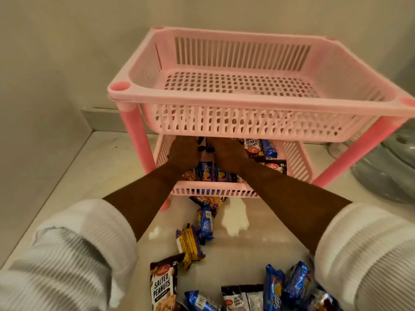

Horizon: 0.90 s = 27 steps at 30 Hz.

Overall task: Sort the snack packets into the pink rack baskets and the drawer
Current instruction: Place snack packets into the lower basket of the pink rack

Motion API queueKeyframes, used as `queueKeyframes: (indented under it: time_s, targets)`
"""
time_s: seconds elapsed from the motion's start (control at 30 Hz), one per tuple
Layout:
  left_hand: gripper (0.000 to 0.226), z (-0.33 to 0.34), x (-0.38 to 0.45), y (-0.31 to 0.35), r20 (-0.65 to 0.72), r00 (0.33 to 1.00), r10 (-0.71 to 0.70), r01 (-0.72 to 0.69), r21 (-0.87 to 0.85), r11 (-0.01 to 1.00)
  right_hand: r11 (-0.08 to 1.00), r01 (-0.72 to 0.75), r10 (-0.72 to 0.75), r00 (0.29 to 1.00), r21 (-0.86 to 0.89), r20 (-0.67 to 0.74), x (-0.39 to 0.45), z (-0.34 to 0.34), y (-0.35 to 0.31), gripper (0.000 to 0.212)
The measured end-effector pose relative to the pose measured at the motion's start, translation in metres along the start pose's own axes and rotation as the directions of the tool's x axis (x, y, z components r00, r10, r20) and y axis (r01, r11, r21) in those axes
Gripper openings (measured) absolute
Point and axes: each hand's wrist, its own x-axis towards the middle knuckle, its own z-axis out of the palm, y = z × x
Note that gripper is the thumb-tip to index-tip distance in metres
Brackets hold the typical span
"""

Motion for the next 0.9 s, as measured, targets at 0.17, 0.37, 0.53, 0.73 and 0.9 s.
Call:
queueKeyframes:
  time_s: [0.17, 0.37, 0.53, 0.73, 0.9]
  targets:
    - [0.076, 0.013, 0.007, -0.011, 0.385, 0.923, 0.0, -0.117, 0.281, 0.953, 0.978, 0.05, -0.011, 0.981, -0.203, 0.192, -0.011, 0.003, -0.005, 0.054]
    - [0.079, 0.012, 0.019, -0.009, 0.442, 0.897, 0.017, -0.127, 0.222, 0.967, 0.999, -0.028, 0.029, 0.999, -0.042, 0.019, -0.01, 0.012, 0.002, 0.04]
    - [0.081, 0.014, 0.012, -0.012, 0.273, 0.956, 0.112, -0.168, 0.194, 0.967, 0.995, -0.002, 0.016, 0.99, -0.104, 0.137, -0.002, 0.013, -0.002, 0.073]
    - [0.082, 0.016, 0.012, -0.019, 0.228, 0.971, 0.075, -0.138, 0.275, 0.952, 0.988, 0.043, -0.028, 0.995, -0.15, 0.101, -0.002, 0.017, -0.001, 0.068]
    - [0.079, 0.018, 0.011, -0.016, 0.248, 0.968, 0.032, -0.097, 0.255, 0.962, 0.993, 0.049, -0.039, 0.995, -0.109, 0.092, -0.005, 0.021, -0.004, 0.068]
